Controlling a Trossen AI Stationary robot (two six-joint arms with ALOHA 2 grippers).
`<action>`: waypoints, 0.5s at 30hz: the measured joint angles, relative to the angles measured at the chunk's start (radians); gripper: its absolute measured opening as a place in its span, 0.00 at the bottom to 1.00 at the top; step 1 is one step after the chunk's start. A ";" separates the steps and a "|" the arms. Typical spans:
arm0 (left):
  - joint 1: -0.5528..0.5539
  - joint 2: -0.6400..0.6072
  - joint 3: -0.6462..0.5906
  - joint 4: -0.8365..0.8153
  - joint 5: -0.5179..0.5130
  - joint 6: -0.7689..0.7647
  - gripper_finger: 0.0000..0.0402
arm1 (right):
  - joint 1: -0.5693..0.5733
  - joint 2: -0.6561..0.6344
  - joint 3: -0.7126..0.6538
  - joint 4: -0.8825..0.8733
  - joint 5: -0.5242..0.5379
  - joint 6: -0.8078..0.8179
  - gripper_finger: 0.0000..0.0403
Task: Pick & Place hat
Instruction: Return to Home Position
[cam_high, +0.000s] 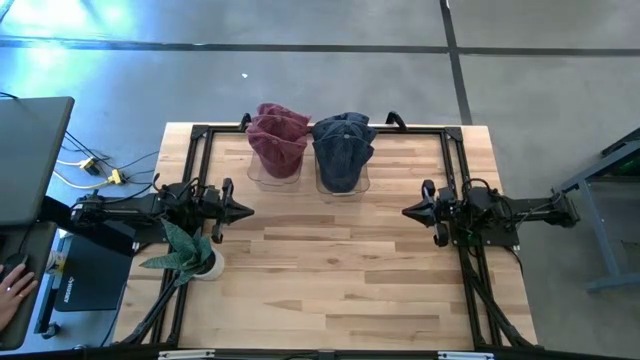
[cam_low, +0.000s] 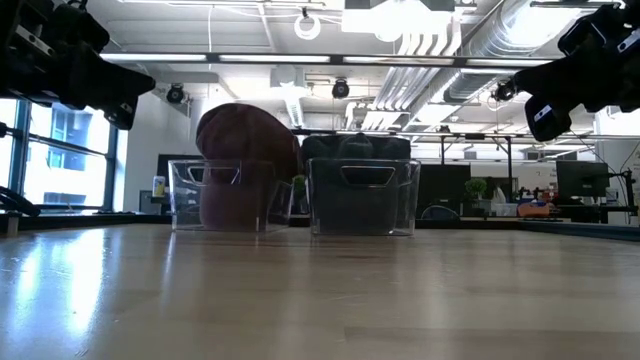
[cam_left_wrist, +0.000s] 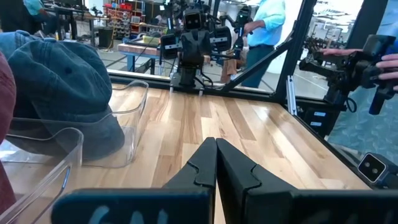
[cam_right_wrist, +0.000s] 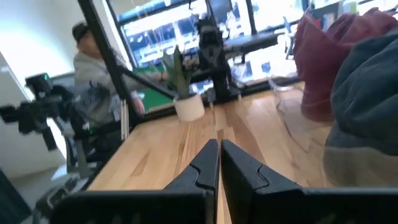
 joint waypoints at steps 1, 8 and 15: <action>0.000 0.000 0.000 0.000 0.000 0.000 0.00 | 0.000 -0.011 0.000 0.001 0.005 0.004 0.03; 0.000 0.000 0.000 0.000 -0.004 0.000 0.00 | 0.001 -0.013 0.000 -0.001 -0.024 -0.251 0.03; 0.000 0.000 0.000 0.000 -0.004 0.000 0.00 | -0.005 -0.013 0.000 -0.002 -0.026 -0.349 0.03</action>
